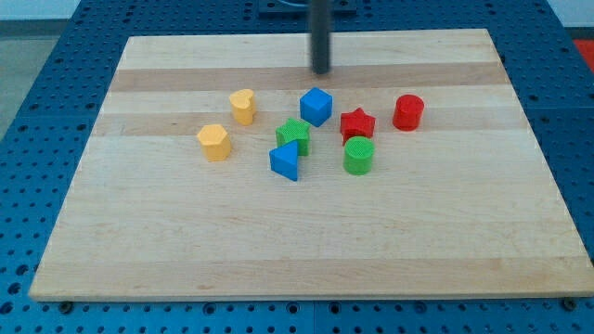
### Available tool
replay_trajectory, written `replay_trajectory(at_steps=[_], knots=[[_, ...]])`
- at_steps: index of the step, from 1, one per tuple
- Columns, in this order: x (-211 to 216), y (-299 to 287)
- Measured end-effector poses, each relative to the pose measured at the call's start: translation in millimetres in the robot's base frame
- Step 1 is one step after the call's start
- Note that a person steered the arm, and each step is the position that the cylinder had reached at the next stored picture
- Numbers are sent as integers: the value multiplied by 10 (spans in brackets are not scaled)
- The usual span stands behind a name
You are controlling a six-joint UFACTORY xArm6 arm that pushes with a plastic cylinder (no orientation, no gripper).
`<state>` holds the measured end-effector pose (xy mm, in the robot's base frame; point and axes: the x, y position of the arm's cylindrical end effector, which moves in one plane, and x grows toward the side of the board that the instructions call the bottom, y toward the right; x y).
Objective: Push the red circle into the red star
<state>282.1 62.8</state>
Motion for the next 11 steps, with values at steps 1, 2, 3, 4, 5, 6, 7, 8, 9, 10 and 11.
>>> replay_trajectory(at_steps=[1, 2, 3, 4, 5, 6, 7, 8, 9, 10, 11], knots=[[407, 1203], [732, 1674], [839, 693], [1025, 689], [921, 626], [650, 551], [874, 378], [874, 220], [857, 192], [858, 148], [938, 715]])
